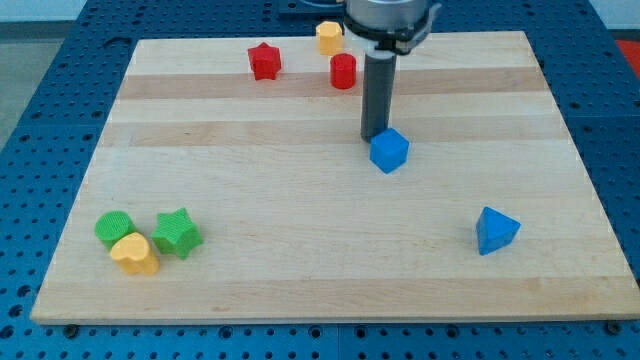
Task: Move your arm to the bottom left
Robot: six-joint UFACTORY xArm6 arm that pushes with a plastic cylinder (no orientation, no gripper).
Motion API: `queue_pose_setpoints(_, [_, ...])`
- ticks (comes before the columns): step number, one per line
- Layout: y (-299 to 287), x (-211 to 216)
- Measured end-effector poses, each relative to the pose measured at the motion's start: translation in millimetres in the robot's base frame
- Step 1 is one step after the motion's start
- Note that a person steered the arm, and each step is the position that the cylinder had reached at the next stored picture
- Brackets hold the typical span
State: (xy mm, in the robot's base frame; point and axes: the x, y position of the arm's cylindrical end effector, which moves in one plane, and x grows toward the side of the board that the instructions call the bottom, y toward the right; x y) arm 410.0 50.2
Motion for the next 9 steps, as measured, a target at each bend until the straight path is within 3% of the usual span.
queue_pose_setpoints(3, [58.2,82.9])
queue_pose_setpoints(4, [44.2,87.0])
queue_pose_setpoints(5, [-7.0,94.0])
queue_pose_setpoints(7, [-25.1,159.1])
queue_pose_setpoints(9, [-91.0,208.6])
